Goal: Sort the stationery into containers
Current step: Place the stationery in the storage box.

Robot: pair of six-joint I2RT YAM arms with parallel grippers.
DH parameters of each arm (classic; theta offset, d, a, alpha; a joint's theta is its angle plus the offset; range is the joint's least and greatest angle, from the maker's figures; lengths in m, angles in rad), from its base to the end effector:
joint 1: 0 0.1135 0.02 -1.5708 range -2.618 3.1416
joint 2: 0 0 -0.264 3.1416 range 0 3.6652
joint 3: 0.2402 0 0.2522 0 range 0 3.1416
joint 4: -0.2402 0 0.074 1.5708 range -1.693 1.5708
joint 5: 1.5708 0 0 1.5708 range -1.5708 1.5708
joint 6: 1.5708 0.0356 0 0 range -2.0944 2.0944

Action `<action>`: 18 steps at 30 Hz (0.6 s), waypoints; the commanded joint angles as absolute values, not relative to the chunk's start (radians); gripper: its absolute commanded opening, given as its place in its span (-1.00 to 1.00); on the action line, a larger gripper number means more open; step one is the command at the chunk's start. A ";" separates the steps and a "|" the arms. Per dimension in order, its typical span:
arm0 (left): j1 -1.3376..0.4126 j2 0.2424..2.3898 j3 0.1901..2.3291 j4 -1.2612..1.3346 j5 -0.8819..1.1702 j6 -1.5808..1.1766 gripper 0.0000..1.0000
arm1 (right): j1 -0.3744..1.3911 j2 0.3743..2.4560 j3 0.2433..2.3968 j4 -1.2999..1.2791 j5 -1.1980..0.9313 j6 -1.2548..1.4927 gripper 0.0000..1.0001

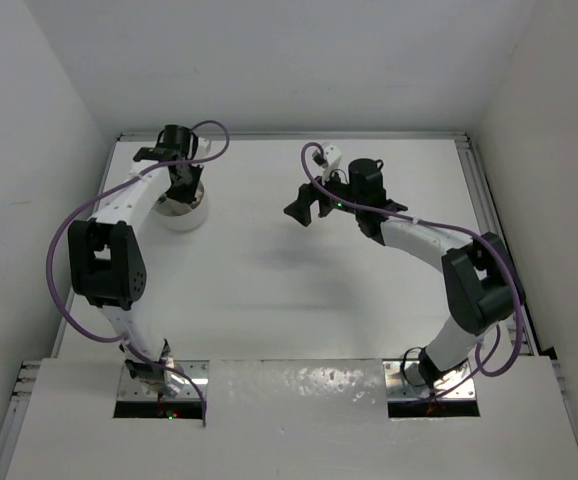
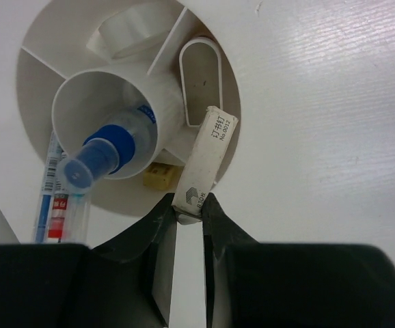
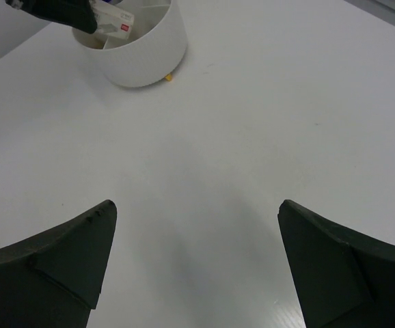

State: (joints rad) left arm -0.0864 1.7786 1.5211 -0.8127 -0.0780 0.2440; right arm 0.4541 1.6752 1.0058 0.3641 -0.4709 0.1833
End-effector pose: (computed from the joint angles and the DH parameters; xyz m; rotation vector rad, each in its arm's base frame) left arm 0.3780 -0.0300 0.2714 0.4089 2.6127 0.1561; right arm 0.3323 0.1802 0.2393 -0.5899 1.8444 0.8727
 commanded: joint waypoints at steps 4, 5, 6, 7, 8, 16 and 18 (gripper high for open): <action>-0.114 1.807 1.549 -0.729 -0.149 0.192 -1.00 | 0.449 1.618 0.997 0.420 -0.476 0.172 0.98; -0.120 1.809 1.549 -0.724 -0.159 0.190 -1.00 | 0.449 1.617 0.997 0.420 -0.476 0.172 0.98; -0.118 1.813 1.546 -0.718 -0.166 0.190 -1.00 | 0.449 1.617 0.996 0.419 -0.477 0.170 0.98; -0.120 1.813 1.545 -0.706 -0.176 0.193 -1.00 | 0.449 1.617 0.994 0.416 -0.480 0.170 0.98; -0.120 1.815 1.543 -0.703 -0.181 0.192 -1.00 | 0.449 1.617 0.994 0.413 -0.480 0.170 0.98; -0.118 1.822 1.526 -0.666 -0.204 0.195 -0.79 | 0.449 1.611 0.974 0.416 -0.499 0.183 0.98; -0.120 1.825 1.525 -0.663 -0.199 0.196 -0.56 | 0.449 1.608 0.968 0.413 -0.499 0.176 0.98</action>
